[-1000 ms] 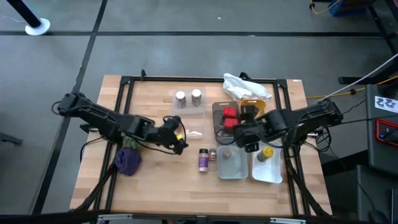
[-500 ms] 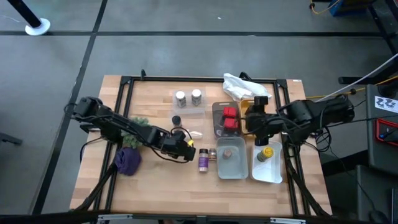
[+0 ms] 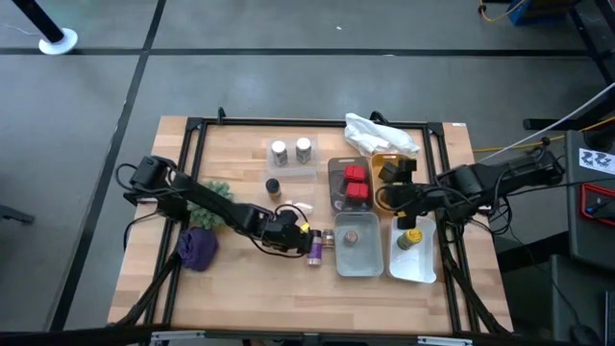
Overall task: Sort spices by type
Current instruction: Put the purple seasoning bottle into the bottom transparent bin
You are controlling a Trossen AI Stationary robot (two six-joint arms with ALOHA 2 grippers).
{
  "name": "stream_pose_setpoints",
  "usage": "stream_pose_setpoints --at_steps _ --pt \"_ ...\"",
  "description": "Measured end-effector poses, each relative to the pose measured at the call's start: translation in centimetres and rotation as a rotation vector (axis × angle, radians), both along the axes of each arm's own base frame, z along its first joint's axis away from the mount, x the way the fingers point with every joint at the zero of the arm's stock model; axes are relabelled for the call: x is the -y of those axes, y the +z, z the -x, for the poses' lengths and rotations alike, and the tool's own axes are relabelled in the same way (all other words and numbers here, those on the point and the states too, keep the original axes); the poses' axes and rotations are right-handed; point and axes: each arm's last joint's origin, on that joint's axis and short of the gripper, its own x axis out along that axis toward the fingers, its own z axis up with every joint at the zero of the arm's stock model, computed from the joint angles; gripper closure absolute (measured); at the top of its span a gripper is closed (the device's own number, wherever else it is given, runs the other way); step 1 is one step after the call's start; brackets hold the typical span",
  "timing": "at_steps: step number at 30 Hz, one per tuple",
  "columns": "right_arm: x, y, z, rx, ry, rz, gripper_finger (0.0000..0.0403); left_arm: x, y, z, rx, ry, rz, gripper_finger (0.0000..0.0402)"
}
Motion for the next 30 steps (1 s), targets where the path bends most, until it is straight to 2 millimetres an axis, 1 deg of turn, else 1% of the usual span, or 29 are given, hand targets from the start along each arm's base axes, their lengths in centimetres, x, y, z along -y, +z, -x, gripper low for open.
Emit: stream_pose_setpoints --at_steps 4,9,12,17,22,25,27,30 --pt "-0.1 -2.3 0.0 0.026 0.010 -0.028 0.0164 0.1 -0.5 -0.6 0.029 0.004 0.012 0.0137" --pt "-0.4 -4.8 -0.7 0.055 0.034 -0.077 0.0164 0.2 -1.3 -0.9 0.028 0.014 0.018 0.0137" --pt "-0.6 -6.1 -1.0 0.069 0.052 -0.108 0.0164 0.2 -1.8 -1.1 0.019 0.029 0.027 0.0137" --pt "-0.7 -7.9 -1.2 0.086 0.057 -0.121 0.0164 -0.1 -2.0 -1.3 0.029 0.039 0.027 0.0137" --pt "-0.8 -8.8 -1.5 0.132 0.066 -0.145 0.0164 -0.4 -2.2 -1.5 0.027 0.051 0.019 0.0137" --pt "-0.9 -9.1 -1.6 0.154 0.073 -0.159 0.0164 -0.3 -2.5 -1.6 0.027 0.056 0.021 0.0137" --pt "-0.9 -9.1 -1.7 0.167 0.075 -0.165 0.0164 -0.3 -3.0 -1.8 0.026 0.059 0.023 0.0137" --pt "-1.0 -9.1 -1.8 0.182 0.083 -0.178 0.0164 -0.1 -3.4 -2.3 0.066 0.057 0.034 0.0137"
